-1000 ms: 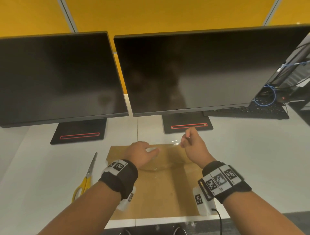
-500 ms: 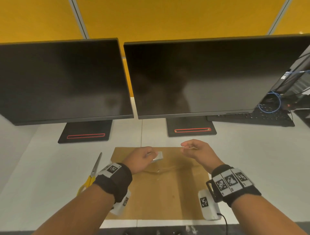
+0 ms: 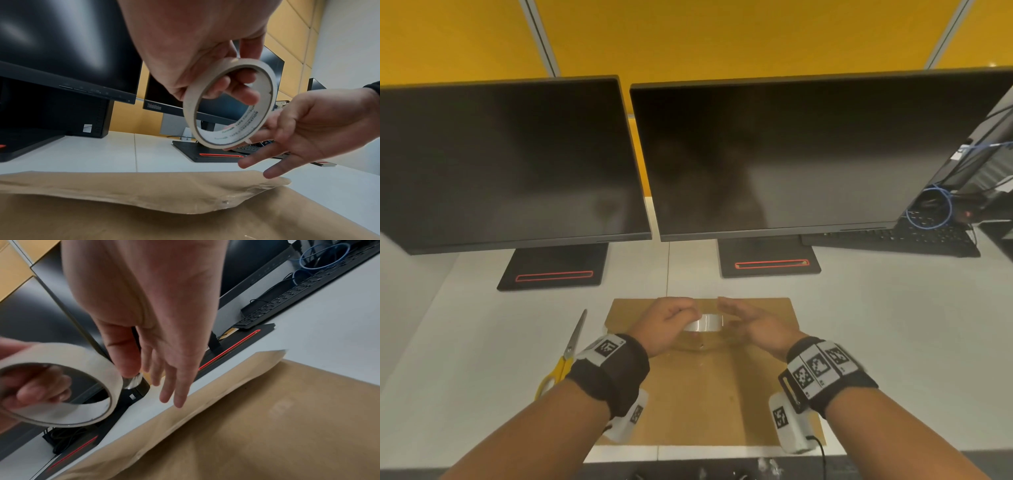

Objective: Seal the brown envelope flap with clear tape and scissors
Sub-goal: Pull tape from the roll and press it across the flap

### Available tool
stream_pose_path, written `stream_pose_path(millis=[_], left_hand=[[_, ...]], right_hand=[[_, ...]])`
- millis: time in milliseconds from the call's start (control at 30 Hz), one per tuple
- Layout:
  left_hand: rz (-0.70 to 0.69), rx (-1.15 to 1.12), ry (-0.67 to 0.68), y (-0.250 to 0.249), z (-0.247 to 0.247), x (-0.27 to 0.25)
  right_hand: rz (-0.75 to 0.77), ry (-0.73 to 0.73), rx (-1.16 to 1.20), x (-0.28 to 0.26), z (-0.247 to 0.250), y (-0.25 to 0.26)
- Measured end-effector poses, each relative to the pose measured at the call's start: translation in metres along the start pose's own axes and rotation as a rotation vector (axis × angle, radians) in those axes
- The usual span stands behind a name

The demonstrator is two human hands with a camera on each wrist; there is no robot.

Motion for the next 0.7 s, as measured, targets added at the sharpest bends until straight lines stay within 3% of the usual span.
stream_pose_path(millis=[167,433,700], left_hand=[[-0.003,-0.062,0.005,-0.001,0.001,0.000],[0.010,-0.076,-0.019,0.003,0.004,0.001],[-0.025,-0.070,-0.030,0.002,0.006,0.003]], right_hand=[[0.056,-0.040,-0.116,0.004,0.005,0.005],[0.061,-0.023,-0.021,0.000,0.010,0.007],[0.100,-0.116,0.012,0.001,0.016,0.010]])
Point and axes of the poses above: each hand's wrist, its own x-axis towards the middle knuckle, its own z-axis out of the back of the hand, y = z × x, the point moved 7 cm from there along x, towards the middle knuckle, and after that the axes turned 3 degrees about x, right-handed, at the moved point
